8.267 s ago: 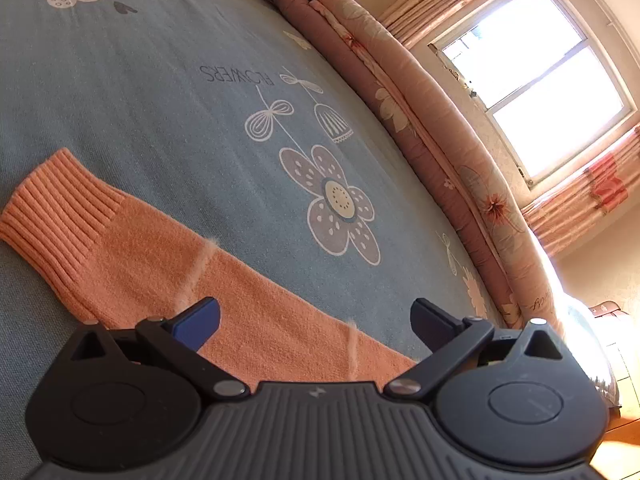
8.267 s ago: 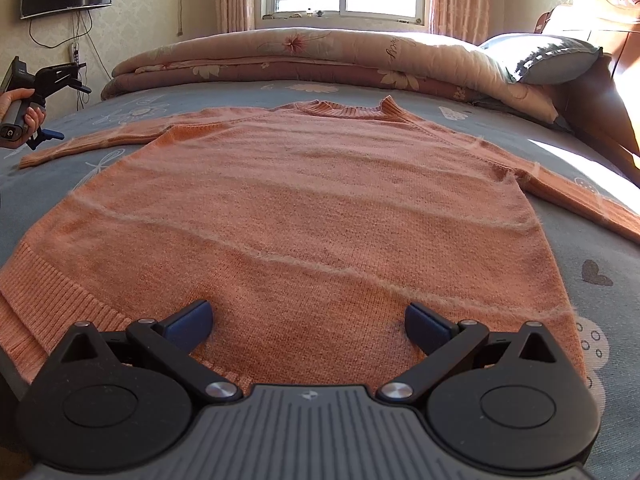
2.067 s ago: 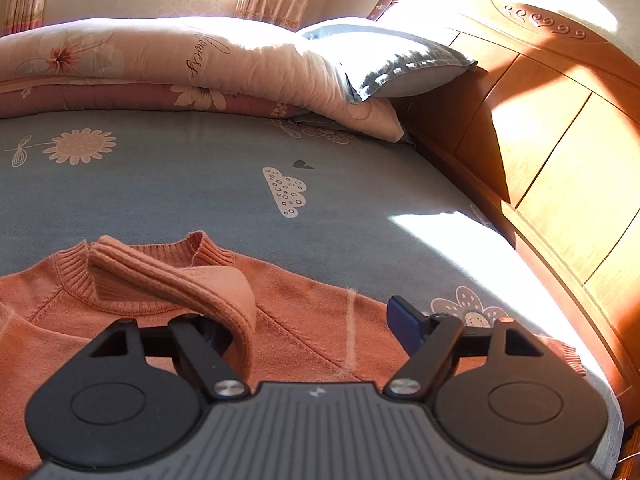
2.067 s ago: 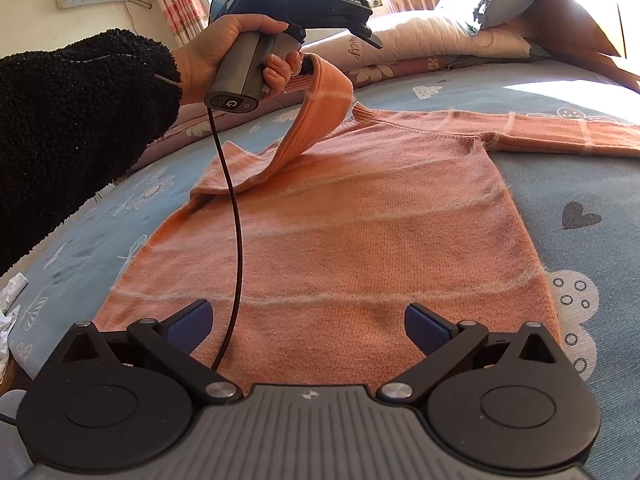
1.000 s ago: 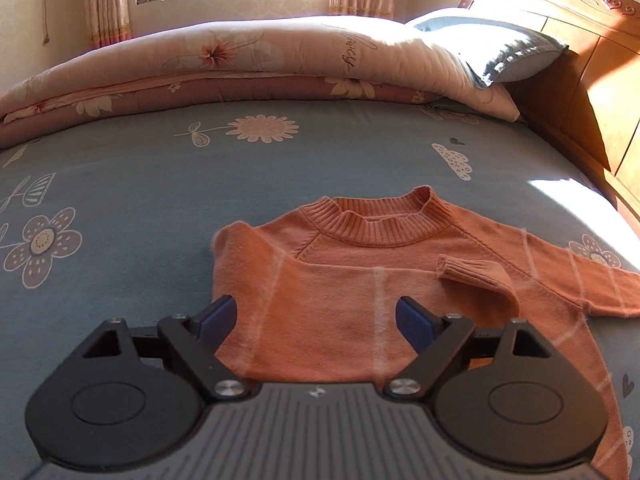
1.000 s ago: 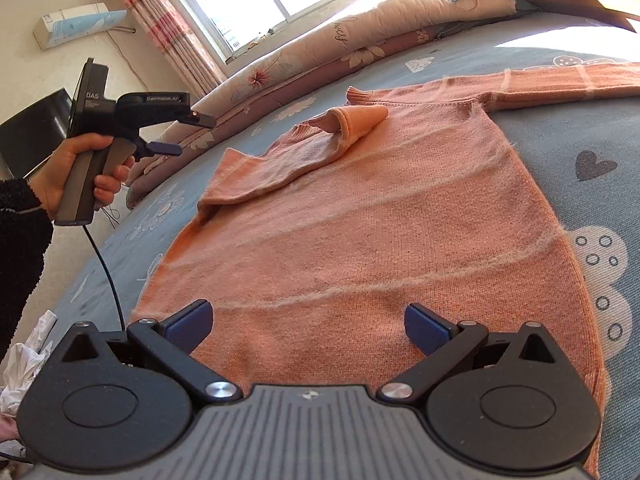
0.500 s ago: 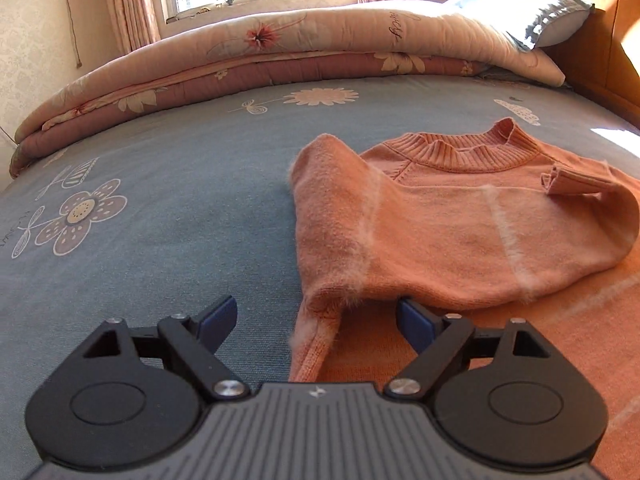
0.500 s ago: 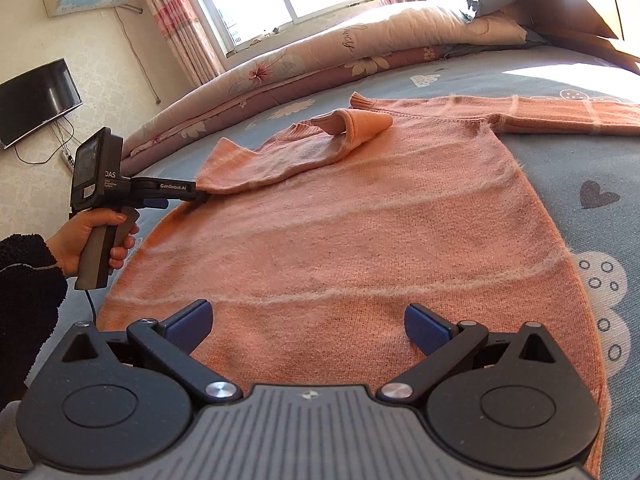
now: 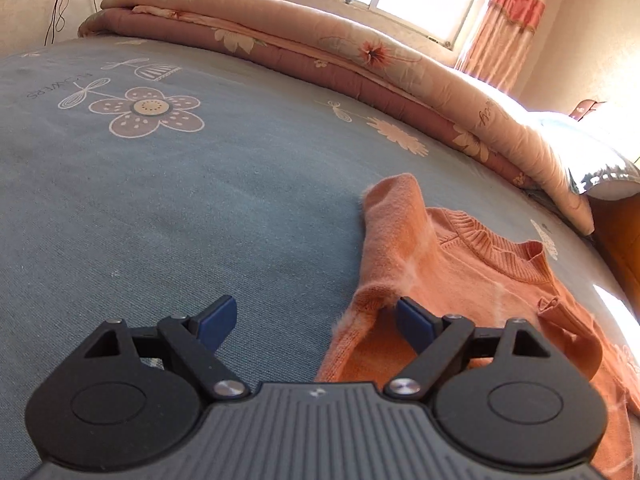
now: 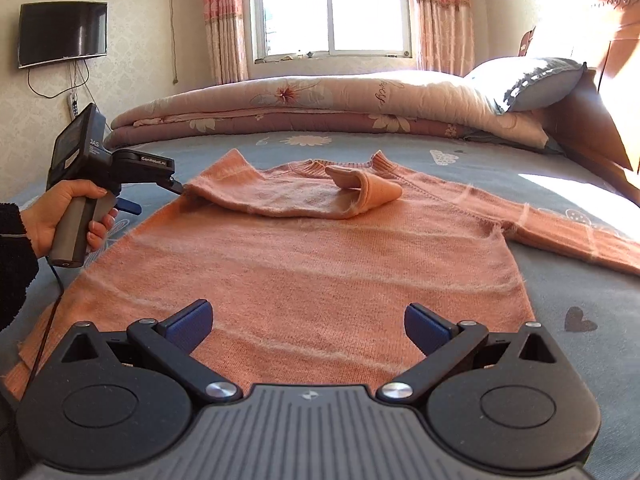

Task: Fold clothes

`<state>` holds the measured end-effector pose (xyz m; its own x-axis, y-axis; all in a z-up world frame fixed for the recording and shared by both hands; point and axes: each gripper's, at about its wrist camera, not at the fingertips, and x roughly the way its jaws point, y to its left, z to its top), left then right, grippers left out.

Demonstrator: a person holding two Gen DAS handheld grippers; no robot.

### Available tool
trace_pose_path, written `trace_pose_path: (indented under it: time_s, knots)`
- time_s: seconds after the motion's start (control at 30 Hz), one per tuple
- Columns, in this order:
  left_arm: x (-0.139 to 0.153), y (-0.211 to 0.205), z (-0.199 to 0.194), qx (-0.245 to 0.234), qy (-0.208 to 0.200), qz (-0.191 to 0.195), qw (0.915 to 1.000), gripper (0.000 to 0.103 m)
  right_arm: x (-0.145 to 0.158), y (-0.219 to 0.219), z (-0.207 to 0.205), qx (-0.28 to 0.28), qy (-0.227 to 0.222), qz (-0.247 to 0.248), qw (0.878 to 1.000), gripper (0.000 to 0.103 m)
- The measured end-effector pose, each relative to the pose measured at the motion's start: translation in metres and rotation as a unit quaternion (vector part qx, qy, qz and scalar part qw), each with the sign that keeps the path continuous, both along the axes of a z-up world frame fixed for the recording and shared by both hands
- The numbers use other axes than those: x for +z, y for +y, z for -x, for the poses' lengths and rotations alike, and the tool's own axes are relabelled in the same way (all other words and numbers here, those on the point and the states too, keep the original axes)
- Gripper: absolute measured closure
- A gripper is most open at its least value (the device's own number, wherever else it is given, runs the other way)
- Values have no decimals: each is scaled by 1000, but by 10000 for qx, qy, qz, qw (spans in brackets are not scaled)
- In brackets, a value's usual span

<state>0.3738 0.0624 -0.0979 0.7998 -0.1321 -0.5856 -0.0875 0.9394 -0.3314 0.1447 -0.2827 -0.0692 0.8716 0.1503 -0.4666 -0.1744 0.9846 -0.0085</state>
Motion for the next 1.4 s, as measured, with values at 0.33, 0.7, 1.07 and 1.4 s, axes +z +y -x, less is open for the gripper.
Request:
trace_pose_path:
  time_s: [0.33, 0.7, 1.07, 1.4]
  knots:
    - [1, 6, 1, -502, -281, 27, 9983, 11, 54, 42, -160, -108, 607, 1693, 9836, 44]
    - [-8, 1, -16, -853, -62, -322, 9958, 11, -10, 79, -284, -257, 1436, 3004, 9426, 44]
    - [-20, -11, -28, -897, 64, -734, 9932, 11, -1, 44, -278, -1084, 1314, 2060, 9636, 88]
    - [-22, -15, -28, -952, 62, -898, 9914, 9, -13, -55, -227, -2069, 1801, 265, 9613, 49]
